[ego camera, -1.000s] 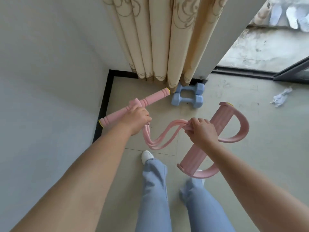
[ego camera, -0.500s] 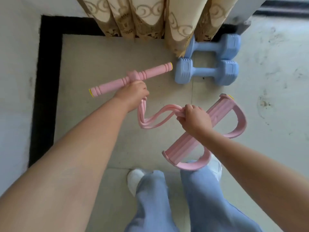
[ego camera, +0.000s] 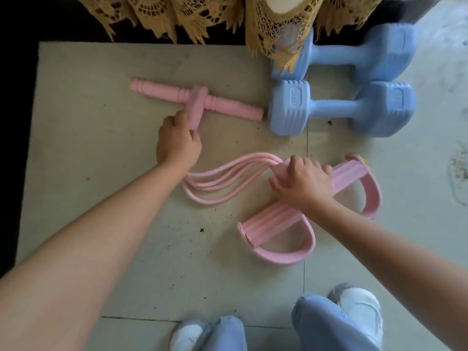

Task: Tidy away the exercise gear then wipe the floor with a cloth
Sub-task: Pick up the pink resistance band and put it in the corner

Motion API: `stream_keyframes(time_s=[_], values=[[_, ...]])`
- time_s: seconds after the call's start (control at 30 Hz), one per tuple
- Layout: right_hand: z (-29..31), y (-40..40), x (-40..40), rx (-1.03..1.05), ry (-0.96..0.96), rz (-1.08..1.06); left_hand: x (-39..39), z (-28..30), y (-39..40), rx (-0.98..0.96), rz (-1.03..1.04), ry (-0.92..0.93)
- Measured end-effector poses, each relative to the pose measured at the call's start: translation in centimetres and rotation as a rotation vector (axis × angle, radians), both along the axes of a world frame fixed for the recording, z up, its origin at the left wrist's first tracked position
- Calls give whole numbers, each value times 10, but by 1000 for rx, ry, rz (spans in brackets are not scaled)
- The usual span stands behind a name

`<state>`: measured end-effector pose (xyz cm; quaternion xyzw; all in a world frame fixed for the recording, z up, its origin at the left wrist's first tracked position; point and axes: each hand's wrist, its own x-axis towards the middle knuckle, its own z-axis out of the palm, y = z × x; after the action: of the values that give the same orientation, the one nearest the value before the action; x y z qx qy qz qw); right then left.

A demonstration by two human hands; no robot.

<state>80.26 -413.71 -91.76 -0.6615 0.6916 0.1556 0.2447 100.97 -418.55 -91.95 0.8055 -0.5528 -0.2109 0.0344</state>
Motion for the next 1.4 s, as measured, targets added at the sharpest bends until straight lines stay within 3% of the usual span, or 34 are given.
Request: stream_keyframes(time_s=[0.2,0.37,0.47,0.53,0.67,0.77,0.97,1.13,1.23,1.4], values=[[-6,8,5,64,-56,124,11,-16,-4,83,-96,-24],[-4,2,10,-141,-260,61,3,-9,-51,-24,75,25],[-3,0,16,-170,-292,89,-10,-5,-83,-84,189,126],[1,-5,22,-163,-326,28,-17,-5,-94,-71,147,173],[7,-17,37,-117,-323,-53,-5,-4,-86,76,31,374],[12,-31,62,-71,-389,-93,23,2,-80,177,108,580],[-1,-78,94,-94,-370,-284,47,4,-76,271,195,713],[-16,-86,102,-165,-284,-291,43,-2,-65,128,130,563],[-23,-78,103,-211,-261,-222,43,-3,-42,26,-74,318],[-18,-73,98,-183,-261,-126,42,-9,24,-13,-396,140]])
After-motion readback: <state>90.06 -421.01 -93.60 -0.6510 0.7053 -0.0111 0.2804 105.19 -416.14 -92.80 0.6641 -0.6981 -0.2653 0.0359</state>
